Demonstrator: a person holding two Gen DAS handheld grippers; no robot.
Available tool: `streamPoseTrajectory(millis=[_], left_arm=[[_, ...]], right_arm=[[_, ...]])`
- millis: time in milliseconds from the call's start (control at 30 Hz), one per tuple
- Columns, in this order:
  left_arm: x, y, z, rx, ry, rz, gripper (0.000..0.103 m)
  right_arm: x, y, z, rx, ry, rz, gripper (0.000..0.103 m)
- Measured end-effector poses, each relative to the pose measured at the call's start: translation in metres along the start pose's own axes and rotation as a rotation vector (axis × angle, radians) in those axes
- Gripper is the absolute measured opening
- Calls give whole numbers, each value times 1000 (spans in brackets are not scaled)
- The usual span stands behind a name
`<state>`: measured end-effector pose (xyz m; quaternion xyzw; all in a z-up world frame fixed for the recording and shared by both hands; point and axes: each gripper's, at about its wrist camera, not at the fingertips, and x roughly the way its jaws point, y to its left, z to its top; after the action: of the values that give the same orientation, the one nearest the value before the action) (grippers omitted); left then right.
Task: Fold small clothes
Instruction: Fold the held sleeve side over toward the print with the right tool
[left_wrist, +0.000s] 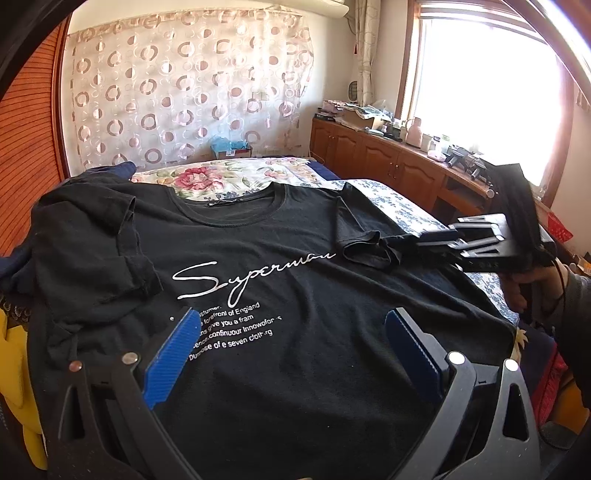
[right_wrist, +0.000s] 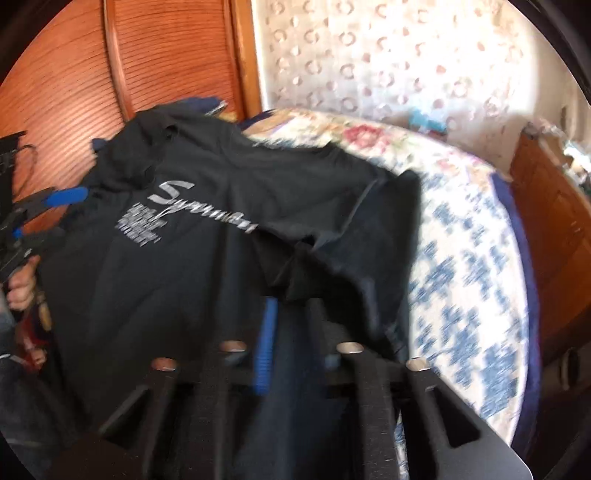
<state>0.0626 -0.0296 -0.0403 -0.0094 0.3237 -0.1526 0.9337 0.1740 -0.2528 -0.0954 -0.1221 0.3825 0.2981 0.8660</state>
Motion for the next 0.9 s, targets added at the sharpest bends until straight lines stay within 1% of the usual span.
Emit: streamPoseTrajectory(millis=[33, 100, 167, 333, 367, 400, 433, 500, 567, 667, 733, 800, 833, 900], left_arm=[[0, -1, 0, 1, 0, -1, 101], [0, -2, -1, 2, 3, -3, 101], [0, -3, -1, 3, 7, -4, 101], [0, -2, -3, 0, 11, -8, 101], [0, -2, -3, -2, 12, -8, 101], [0, -1, -4, -4, 11, -10, 101], [0, -1, -5, -7, 12, -12, 101], [1, -1, -5, -10, 13, -14, 101], [1, 0, -4, -12, 15, -14, 101], [2, 1, -5, -20, 13, -16, 101], [2, 2, -5, -23, 13, -16, 101], [2, 2, -5, -20, 12, -16, 101], [2, 1, -6, -18, 12, -15, 101], [1, 0, -5, -13, 11, -11, 101]], right_arm=[[2, 0, 4, 2, -9, -19, 36], [9, -1, 14, 13, -19, -21, 37], [16, 1, 21, 8, -26, -51, 37], [45, -1, 32, -3, 23, -79, 37], [49, -2, 32, -2, 39, -82, 33], [52, -4, 29, -2, 56, -71, 24], [52, -6, 26, -1, 69, -53, 5], [45, -4, 18, 3, 65, -16, 3], [30, 0, 8, -1, 46, 5, 3], [17, 9, -8, -8, 52, 45, 3], [14, 15, -17, -36, 76, 24, 3], [11, 17, -20, -41, 74, 29, 3], [8, 16, -19, -35, 66, 40, 5], [7, 16, -14, -31, 50, 20, 20]])
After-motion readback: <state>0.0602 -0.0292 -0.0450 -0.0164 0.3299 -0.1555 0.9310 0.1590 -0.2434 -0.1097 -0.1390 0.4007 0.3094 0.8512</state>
